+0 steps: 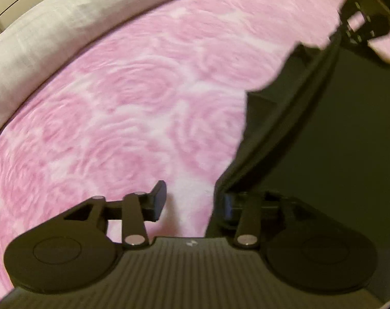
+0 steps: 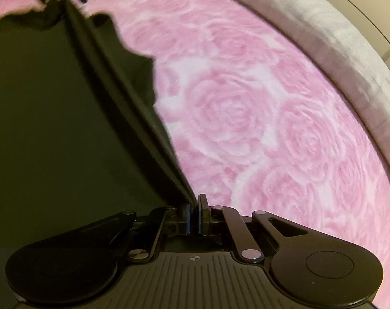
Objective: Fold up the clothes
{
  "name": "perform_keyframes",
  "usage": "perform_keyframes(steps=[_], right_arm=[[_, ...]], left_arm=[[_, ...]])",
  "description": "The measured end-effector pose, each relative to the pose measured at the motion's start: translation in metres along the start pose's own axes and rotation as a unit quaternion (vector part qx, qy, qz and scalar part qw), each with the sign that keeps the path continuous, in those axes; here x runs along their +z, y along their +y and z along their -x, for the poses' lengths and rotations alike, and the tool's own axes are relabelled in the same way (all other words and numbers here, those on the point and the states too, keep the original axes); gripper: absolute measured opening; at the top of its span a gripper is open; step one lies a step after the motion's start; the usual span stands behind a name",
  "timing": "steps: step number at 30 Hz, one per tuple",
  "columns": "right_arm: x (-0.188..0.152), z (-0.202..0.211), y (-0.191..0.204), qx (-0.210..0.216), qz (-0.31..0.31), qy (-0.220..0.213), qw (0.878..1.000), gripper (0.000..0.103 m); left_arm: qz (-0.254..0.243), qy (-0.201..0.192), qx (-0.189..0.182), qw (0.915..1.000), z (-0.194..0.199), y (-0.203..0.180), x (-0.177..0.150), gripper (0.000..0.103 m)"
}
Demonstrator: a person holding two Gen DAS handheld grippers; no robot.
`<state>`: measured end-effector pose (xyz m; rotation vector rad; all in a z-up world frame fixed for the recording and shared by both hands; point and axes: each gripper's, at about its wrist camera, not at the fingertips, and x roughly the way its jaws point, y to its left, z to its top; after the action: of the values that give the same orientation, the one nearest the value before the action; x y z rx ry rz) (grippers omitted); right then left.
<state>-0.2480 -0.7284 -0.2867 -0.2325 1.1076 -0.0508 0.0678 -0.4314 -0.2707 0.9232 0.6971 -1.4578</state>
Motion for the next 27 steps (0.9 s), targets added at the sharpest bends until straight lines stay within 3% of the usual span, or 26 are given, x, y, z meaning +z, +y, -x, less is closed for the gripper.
perform_keyframes(steps=[3,8,11,15,19,23,25,27], right_arm=[[-0.006,0.010,-0.018,-0.013,-0.074,-0.028,0.997,0.027],[-0.018,0.029,-0.042,-0.026,-0.199,-0.037,0.979,0.036],[-0.019,0.038,-0.035,-0.055,-0.203,-0.036,0.977,0.036],[-0.016,0.053,0.005,-0.064,-0.170,-0.057,0.982,0.036],[-0.011,0.061,0.063,-0.052,-0.119,-0.088,0.988,0.037],[-0.008,0.061,0.102,-0.028,-0.102,-0.101,0.989,0.037],[-0.008,0.058,0.115,-0.022,-0.100,-0.101,0.990,0.037],[-0.008,0.056,0.125,-0.018,-0.102,-0.103,0.989,0.037]], left_arm=[[0.043,-0.021,-0.012,0.9988,0.014,0.010,-0.004,0.043],[0.145,-0.044,-0.043,0.9875,0.030,0.034,-0.008,0.060],[0.170,-0.057,-0.047,0.9827,0.038,0.041,-0.010,0.063],[0.205,-0.057,-0.083,0.9736,0.047,0.045,-0.009,0.063],[0.224,-0.036,-0.108,0.9681,0.049,0.051,-0.003,0.064],[0.251,-0.067,-0.118,0.9584,0.063,0.060,0.002,0.065],[0.246,-0.076,-0.094,0.9618,0.072,0.056,0.004,0.065],[0.205,-0.068,-0.074,0.9736,0.077,0.038,0.003,0.065]])
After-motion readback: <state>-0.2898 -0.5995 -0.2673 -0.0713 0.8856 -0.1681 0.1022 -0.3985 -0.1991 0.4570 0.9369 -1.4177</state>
